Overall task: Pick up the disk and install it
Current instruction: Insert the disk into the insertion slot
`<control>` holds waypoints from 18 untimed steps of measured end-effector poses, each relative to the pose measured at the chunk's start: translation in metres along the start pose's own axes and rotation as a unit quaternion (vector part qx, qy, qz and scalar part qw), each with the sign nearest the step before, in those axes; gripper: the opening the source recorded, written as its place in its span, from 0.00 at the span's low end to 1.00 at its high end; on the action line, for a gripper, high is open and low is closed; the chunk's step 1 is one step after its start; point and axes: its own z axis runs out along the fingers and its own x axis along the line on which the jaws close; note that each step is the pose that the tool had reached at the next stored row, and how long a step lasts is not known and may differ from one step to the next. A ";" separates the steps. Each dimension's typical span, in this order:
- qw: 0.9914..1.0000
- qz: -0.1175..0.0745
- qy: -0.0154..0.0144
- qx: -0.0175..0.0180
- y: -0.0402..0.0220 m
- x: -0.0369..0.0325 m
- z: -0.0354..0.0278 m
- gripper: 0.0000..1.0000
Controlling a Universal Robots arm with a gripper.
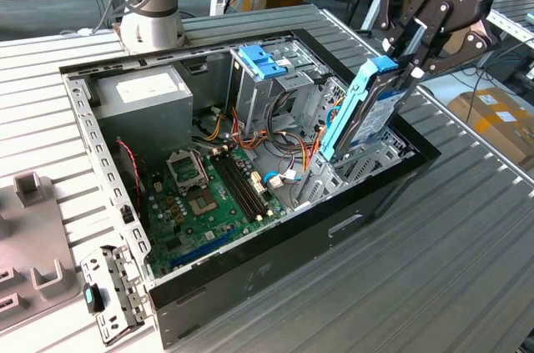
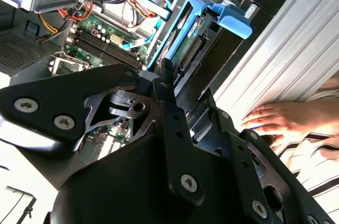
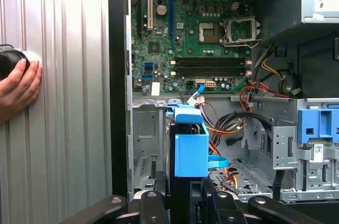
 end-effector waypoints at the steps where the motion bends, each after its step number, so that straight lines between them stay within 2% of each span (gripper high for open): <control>1: 1.000 0.000 0.000 0.000 0.0000 -0.0002 0.0000 0.35; 10: 1.000 0.000 0.000 0.000 0.0001 -0.0003 0.0018 0.35; 18: 1.000 0.000 0.000 -0.002 -0.0014 -0.0003 0.0037 0.35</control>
